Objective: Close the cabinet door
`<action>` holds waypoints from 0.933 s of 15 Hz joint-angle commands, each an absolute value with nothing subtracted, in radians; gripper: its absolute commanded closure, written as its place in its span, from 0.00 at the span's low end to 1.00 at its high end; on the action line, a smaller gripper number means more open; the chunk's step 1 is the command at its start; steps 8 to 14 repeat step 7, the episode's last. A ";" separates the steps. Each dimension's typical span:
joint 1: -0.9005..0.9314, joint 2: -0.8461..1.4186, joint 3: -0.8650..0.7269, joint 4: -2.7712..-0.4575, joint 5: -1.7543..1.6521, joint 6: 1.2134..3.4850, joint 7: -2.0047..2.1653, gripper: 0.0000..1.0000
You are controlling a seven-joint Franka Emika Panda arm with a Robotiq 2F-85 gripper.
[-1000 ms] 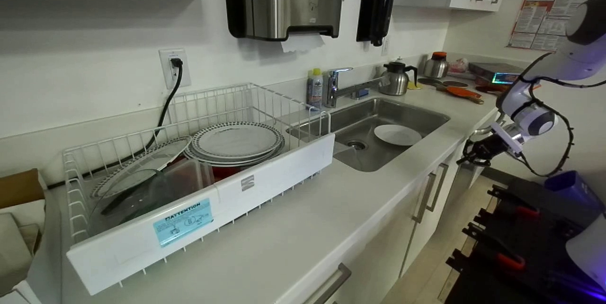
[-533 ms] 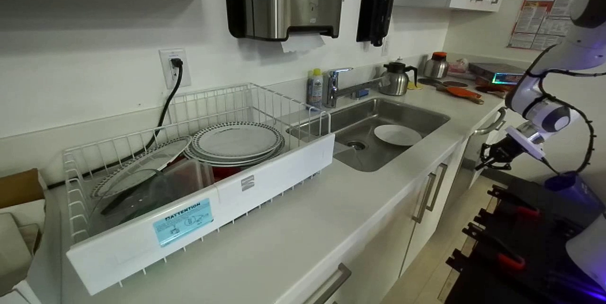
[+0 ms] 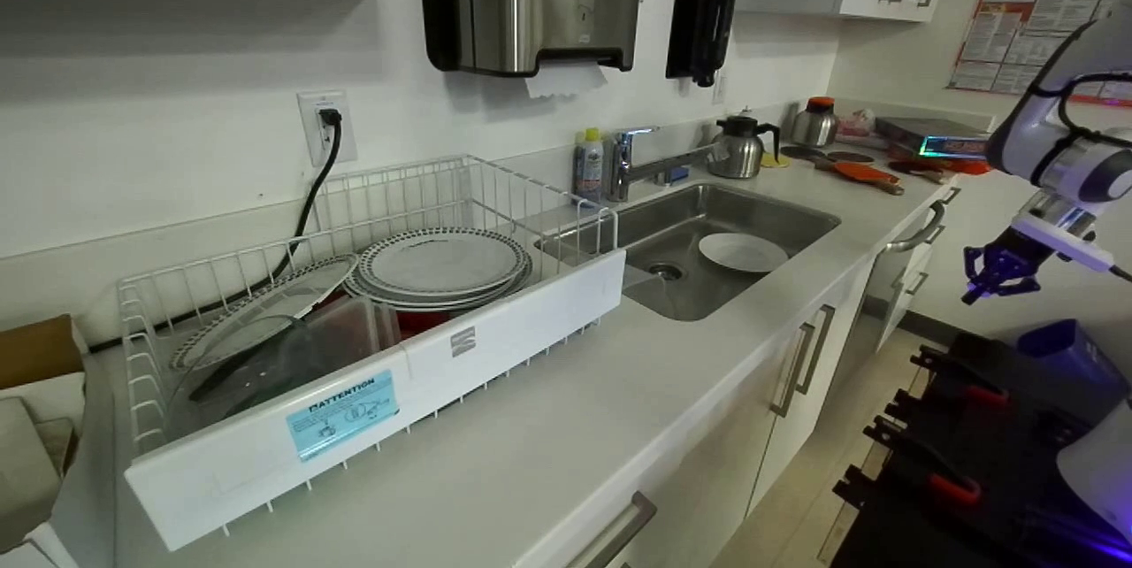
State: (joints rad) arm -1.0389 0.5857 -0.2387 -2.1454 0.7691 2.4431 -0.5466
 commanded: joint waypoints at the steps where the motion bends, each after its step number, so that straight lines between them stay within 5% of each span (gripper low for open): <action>1: -0.992 0.392 -0.262 -2.300 0.625 2.554 -0.566 1.00; 14: -1.000 0.213 -0.251 -2.386 0.396 2.586 -0.587 1.00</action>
